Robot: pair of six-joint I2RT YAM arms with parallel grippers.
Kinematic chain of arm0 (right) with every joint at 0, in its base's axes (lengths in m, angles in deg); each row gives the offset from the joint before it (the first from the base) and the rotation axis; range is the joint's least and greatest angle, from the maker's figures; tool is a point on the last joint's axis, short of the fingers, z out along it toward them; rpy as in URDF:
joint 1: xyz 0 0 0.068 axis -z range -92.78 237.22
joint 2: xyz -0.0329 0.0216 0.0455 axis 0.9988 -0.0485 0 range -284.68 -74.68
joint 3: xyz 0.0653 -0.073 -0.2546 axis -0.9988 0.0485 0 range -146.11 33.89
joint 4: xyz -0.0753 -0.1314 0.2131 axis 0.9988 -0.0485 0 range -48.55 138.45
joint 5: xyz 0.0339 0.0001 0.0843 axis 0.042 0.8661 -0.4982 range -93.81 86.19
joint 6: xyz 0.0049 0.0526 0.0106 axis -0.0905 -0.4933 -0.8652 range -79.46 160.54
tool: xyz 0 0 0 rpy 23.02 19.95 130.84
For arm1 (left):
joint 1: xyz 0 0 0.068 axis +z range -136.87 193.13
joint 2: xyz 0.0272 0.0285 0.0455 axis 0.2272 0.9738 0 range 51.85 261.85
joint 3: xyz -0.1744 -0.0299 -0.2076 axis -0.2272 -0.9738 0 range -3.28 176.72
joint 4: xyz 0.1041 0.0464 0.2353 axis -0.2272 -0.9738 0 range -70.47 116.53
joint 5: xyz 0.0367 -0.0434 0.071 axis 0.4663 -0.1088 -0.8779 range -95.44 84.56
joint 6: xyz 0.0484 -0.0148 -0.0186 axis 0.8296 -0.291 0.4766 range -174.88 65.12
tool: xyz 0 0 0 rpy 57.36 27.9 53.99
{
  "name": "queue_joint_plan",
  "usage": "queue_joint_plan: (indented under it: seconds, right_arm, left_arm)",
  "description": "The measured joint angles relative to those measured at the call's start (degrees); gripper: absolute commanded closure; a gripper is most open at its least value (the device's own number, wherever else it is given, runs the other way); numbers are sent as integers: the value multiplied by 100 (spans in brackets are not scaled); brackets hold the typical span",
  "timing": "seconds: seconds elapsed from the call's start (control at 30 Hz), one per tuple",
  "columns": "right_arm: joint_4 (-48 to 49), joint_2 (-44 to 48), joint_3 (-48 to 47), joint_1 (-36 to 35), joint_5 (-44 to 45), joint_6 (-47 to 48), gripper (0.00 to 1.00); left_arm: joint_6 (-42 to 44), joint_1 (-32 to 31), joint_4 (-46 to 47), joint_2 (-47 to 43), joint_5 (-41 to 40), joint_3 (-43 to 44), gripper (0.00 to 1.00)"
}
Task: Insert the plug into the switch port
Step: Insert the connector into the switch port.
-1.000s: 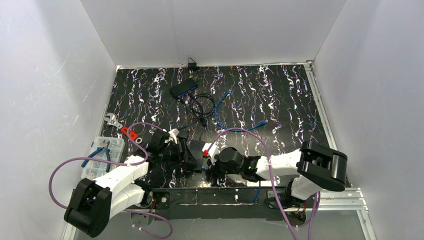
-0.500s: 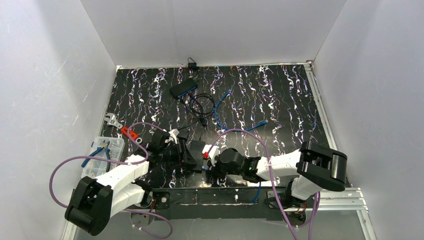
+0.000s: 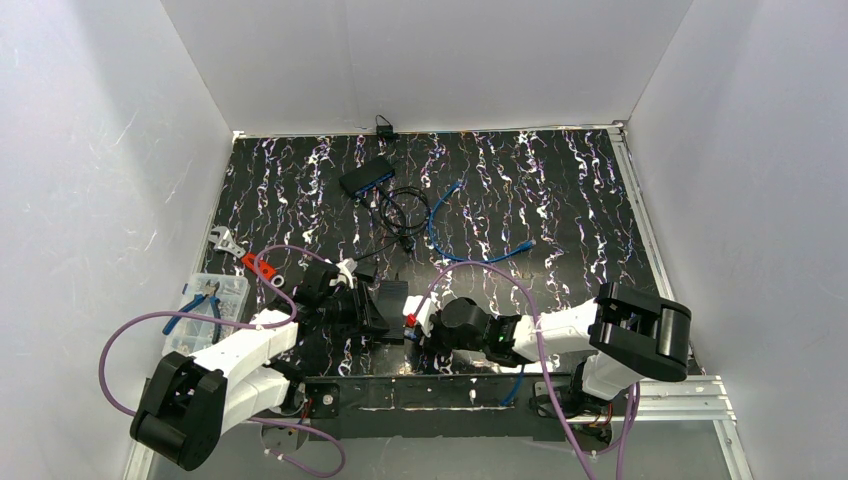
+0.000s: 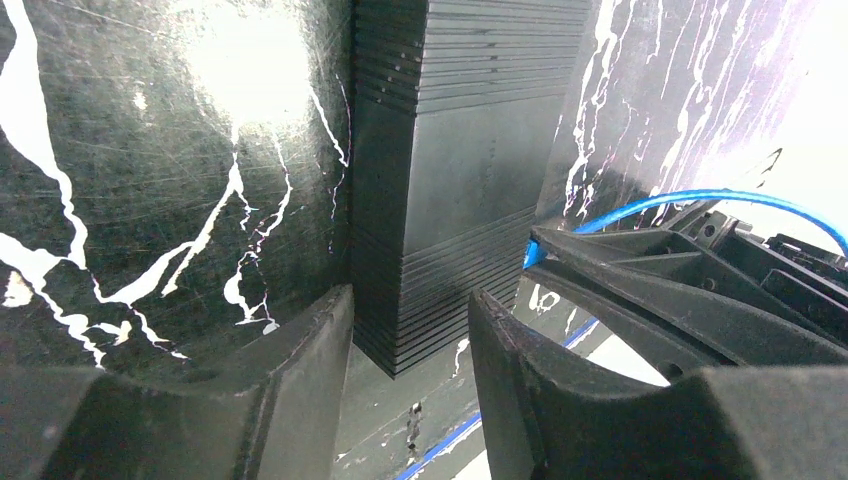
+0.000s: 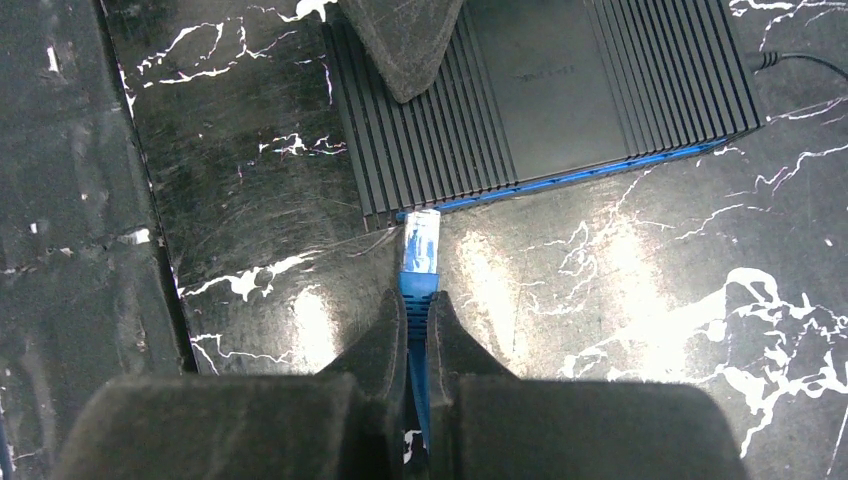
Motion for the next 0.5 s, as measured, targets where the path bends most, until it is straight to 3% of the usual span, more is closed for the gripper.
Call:
queue_joint_plan:
  seconds: [0.5]
  right_arm:
    - [360,52,182,-4,-418,612,99]
  left_arm:
    - [-21,11,40,69,58,-3,59]
